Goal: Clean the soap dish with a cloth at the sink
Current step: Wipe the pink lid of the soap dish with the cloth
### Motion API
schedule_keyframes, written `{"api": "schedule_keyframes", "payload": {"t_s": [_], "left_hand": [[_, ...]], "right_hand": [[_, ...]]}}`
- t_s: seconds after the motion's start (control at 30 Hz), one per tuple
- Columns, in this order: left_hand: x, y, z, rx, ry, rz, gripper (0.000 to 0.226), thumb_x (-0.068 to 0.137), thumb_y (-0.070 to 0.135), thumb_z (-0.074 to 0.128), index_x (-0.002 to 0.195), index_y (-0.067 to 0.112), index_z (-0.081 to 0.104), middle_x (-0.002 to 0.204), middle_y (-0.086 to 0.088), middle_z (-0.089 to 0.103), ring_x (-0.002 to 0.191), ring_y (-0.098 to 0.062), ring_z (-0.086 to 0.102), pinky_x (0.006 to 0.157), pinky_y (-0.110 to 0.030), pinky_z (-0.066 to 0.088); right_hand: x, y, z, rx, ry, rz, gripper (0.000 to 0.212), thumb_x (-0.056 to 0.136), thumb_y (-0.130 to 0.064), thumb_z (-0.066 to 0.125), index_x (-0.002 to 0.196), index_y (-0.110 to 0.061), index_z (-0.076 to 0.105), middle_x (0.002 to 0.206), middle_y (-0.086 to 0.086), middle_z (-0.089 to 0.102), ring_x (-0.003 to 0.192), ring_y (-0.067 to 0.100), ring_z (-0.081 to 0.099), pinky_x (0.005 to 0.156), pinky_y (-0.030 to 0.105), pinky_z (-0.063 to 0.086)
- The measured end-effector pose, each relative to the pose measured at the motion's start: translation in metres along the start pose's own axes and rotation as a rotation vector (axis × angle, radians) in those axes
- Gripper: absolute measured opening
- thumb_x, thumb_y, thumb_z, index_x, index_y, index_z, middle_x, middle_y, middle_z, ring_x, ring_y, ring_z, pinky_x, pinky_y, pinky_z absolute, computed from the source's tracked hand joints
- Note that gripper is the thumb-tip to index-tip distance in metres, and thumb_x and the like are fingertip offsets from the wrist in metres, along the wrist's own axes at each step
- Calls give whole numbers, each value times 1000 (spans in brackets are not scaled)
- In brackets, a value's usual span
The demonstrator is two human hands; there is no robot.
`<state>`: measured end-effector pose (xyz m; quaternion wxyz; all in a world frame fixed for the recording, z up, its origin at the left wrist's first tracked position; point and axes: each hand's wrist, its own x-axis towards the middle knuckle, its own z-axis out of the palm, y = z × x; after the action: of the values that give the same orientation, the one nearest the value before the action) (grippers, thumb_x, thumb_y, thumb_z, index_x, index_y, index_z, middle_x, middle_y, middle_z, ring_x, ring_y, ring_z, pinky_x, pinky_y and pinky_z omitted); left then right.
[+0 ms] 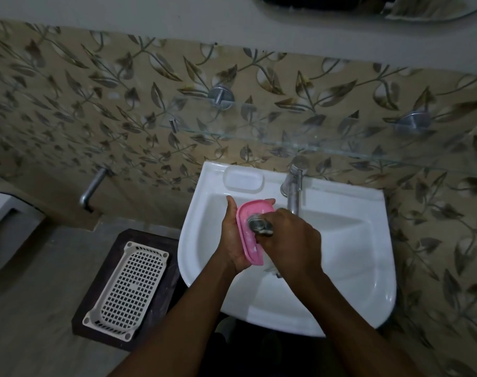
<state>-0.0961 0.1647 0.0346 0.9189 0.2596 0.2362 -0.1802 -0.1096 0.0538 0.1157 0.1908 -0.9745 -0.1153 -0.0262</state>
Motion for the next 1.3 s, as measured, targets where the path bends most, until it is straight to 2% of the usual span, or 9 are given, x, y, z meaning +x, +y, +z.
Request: {"api": "schedule_keyframes", "payload": {"t_s": [0.13,0.2,0.33,0.47,0.63,0.7,0.83,1.1,1.3], "left_hand": [[-2,-3,6,32,-56,-53,87,86,79,22,98,15,80,106,-14,74,93,-29,72,85,-43,57],[-2,-5,7,20,-49,-65,84,86,78,26,100,14,79,108,-14,73,98,-30,70,89,-44,54],[0,-6,1,30,18,-25,88,86,78,26,126,9,64,126,-16,64,120,-34,57,108,-47,39],[-5,-9,9,43,-57,-88,83,88,75,24,95,14,80,101,-13,75,90,-27,73,88,-42,53],[-8,-4,10,46,13,-74,81,87,74,36,126,8,64,110,-17,70,104,-31,63,97,-45,46],[-8,-5,7,50,14,-82,79,88,72,35,117,8,70,111,-18,69,103,-31,65,98,-44,46],[-6,-11,7,90,9,-115,74,93,66,31,84,14,82,92,-13,75,79,-25,74,84,-40,51],[-10,-1,2,134,31,-159,74,90,68,38,100,6,77,98,-15,72,92,-27,67,87,-38,53],[-11,-2,6,170,73,-186,65,92,64,38,98,11,74,92,-15,73,79,-26,70,81,-38,51]], "right_hand": [[8,7,-5,15,73,100,22,91,-38,64,106,-24,71,96,-1,72,82,21,69,70,27,49],[8,1,-3,52,76,76,24,90,-37,65,110,-23,70,101,-1,72,86,21,69,73,27,50],[-3,4,-1,59,-47,41,30,91,-41,64,113,-22,69,110,0,71,95,21,69,83,29,51],[6,9,-6,66,70,130,26,89,-39,67,109,-23,70,99,1,70,86,22,68,72,28,49],[-7,-7,7,128,49,7,25,81,-28,78,101,-15,75,96,5,75,83,25,72,76,31,54],[-9,1,6,84,19,-1,25,82,-34,75,101,-18,74,98,3,74,86,25,72,76,32,54],[3,8,4,15,80,79,17,89,-33,66,104,-26,70,95,-4,69,83,21,69,66,26,45],[-6,10,2,-7,-120,-200,16,84,-30,67,99,-32,73,95,-7,67,83,19,66,65,25,41],[11,9,-3,-2,-32,-144,9,89,-29,64,90,-28,72,78,-6,57,62,12,52,58,24,41]]}}
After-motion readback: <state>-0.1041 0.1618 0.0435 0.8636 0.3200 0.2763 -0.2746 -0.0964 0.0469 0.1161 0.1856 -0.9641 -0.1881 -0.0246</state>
